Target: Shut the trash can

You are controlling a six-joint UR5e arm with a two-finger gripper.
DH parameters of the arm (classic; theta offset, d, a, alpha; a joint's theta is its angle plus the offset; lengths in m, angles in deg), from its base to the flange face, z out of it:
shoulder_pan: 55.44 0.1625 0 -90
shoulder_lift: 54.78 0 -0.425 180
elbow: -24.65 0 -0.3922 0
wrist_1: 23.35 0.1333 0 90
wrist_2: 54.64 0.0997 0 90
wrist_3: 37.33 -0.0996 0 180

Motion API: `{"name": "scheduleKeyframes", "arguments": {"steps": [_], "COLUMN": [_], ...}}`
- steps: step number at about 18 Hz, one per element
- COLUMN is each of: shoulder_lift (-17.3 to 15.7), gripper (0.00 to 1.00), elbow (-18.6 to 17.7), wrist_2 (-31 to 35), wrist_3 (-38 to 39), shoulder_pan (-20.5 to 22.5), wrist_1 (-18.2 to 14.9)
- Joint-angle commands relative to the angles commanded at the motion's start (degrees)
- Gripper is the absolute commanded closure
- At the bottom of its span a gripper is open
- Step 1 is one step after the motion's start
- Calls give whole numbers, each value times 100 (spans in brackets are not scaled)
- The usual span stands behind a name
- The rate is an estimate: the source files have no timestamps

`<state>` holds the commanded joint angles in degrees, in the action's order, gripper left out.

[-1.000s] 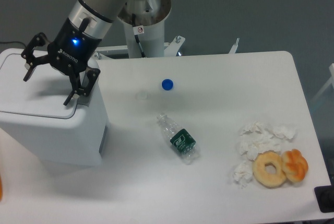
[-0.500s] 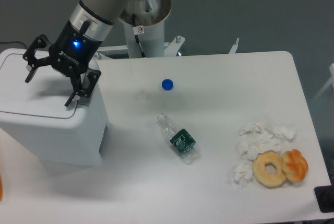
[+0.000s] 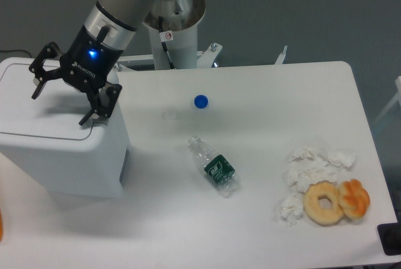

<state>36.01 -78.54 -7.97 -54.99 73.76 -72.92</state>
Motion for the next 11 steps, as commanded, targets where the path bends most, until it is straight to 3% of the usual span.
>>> {"name": "scheduleKeyframes", "arguments": {"steps": [7,11], "shoulder_lift": [-70,-88], "gripper": [0,0], "elbow": [184,237], "wrist_2": [-580,-580], "wrist_3": [404,299], "shoulder_pan": [316,561], "wrist_1": [-18,-9]}}
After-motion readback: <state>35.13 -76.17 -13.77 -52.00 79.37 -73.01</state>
